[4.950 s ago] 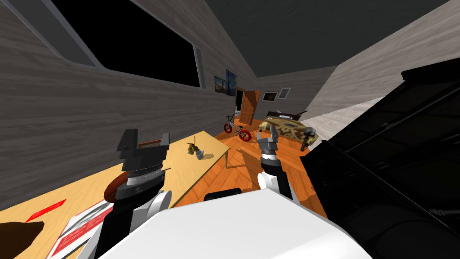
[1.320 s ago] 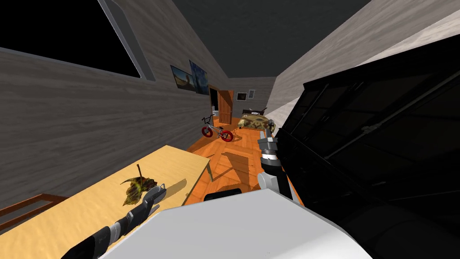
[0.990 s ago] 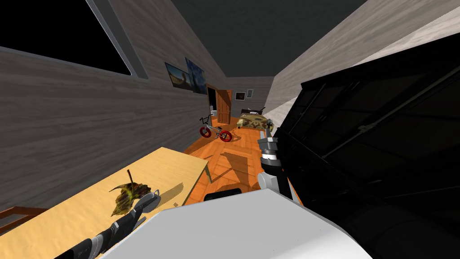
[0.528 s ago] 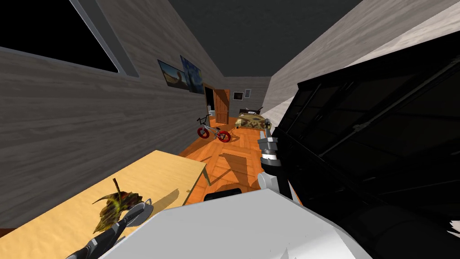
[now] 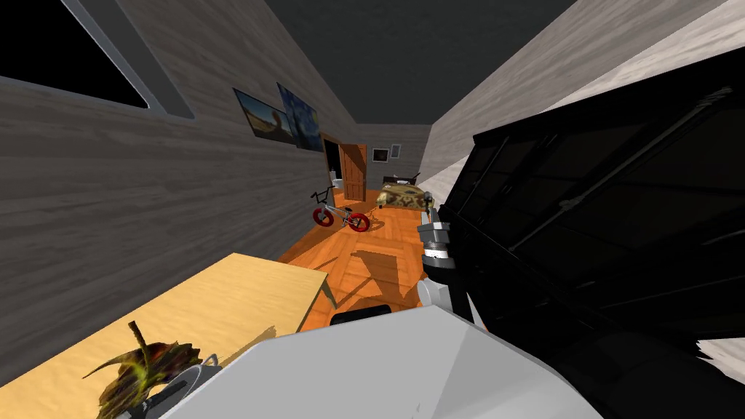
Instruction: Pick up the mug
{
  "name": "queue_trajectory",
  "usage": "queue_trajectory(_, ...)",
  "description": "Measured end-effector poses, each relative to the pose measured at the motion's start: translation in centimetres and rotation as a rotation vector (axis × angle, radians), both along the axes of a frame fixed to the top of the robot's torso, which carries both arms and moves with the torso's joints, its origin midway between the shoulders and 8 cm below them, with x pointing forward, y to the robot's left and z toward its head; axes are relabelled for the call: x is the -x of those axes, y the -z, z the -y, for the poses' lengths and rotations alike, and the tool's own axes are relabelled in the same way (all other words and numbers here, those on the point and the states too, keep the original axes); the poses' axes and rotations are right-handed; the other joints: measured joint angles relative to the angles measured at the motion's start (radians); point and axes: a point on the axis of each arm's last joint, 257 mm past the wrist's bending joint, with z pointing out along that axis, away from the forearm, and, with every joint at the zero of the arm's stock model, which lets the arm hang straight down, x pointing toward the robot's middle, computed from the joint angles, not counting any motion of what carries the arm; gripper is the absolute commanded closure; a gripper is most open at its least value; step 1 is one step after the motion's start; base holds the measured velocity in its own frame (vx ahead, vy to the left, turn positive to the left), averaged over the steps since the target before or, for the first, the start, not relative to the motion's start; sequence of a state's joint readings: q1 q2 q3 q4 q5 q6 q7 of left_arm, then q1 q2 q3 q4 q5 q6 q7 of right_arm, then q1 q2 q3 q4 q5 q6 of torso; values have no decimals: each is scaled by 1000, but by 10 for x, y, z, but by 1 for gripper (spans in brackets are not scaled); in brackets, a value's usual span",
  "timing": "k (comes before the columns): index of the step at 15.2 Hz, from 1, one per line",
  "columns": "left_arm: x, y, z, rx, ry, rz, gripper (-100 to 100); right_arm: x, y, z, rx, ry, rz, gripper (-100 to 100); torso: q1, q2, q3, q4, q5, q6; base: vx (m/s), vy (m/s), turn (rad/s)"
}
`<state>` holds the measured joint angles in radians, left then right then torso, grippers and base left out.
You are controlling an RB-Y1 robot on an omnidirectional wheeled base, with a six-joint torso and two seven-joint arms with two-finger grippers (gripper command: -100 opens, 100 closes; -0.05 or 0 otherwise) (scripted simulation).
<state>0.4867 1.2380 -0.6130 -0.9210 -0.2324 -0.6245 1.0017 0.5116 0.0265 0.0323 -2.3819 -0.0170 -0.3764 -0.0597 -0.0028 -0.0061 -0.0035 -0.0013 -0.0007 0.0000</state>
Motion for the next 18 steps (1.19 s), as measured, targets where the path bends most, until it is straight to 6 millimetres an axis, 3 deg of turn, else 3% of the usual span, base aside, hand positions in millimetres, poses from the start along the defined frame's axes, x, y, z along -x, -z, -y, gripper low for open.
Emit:
queue_trajectory(4,56,6,-31,-45,-49,-125,-100,0,0,0,0,0,0,0,-2,-3,-2,-1,0,0,123,-37,-117)
queue_trajectory(7,79,4,-35,-54,-66,-175,-100,0,0,0,0,0,0,0,-1,-1,0,0,0,0,87,-25,-76)
queue_trajectory(10,118,6,-40,-69,-91,-255,-100,0,0,0,0,0,0,0,-3,-2,-1,0,-1,0,112,-47,-86)
queue_trajectory(14,145,7,-43,-76,-110,-319,-100,0,0,0,0,0,0,0,-2,0,0,0,0,0,69,-19,-44)
queue_trajectory(18,151,20,-33,-71,-121,-318,-100,0,0,0,0,0,0,0,3,6,3,1,1,0,5,46,-49)
